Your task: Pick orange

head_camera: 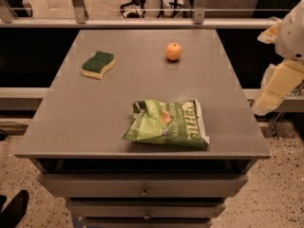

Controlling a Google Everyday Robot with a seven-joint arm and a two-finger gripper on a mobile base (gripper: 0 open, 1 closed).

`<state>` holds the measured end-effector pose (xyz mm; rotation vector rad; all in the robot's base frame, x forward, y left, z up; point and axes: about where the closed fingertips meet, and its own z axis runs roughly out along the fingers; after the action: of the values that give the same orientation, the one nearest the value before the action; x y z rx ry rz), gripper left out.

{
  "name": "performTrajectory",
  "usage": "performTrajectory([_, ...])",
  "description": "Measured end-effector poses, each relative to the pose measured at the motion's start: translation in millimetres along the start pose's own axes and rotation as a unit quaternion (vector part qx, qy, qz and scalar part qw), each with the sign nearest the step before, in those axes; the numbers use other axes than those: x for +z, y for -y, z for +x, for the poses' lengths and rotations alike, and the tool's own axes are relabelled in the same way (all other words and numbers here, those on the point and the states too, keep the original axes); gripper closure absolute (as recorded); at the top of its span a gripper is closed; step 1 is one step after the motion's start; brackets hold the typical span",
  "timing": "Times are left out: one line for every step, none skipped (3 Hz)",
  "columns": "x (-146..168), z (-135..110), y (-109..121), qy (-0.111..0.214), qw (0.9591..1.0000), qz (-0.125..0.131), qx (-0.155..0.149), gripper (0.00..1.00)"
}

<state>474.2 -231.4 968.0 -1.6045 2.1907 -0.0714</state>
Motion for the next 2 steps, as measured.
performTrajectory([27, -5, 54, 0.059, 0.9977, 0.025, 0.023, 0.0])
performTrajectory([67, -30, 113, 0.127, 0.9899, 0.031, 0.055, 0.0])
